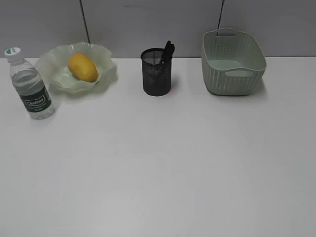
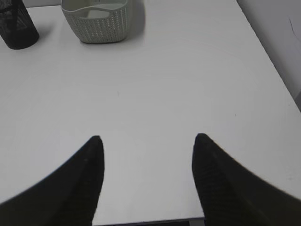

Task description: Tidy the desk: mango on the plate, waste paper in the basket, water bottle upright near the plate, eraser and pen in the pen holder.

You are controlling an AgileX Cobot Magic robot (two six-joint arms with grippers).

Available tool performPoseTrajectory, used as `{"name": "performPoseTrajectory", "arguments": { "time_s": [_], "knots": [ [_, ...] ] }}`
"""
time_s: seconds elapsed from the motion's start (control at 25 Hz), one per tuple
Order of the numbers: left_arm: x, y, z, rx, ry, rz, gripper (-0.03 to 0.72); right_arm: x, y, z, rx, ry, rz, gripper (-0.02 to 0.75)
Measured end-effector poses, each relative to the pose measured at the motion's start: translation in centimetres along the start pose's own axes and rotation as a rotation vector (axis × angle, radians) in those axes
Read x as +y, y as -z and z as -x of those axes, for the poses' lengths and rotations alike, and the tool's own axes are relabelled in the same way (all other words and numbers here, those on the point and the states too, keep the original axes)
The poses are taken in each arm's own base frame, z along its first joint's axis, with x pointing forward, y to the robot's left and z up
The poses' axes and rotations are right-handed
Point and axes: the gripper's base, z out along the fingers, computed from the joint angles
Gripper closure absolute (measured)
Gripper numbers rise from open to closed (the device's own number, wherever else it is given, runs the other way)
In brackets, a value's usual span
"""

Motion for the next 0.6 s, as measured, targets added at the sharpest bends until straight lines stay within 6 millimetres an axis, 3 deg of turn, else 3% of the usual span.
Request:
{"name": "performPoseTrajectory", "arguments": {
  "time_s": [0.6],
  "knots": [
    [-0.02, -0.42, -0.17, -0.003, 0.001, -0.003, 0.372, 0.09, -0.17, -0.22, 0.007, -0.007, 0.011, 0.264]
  ]
}}
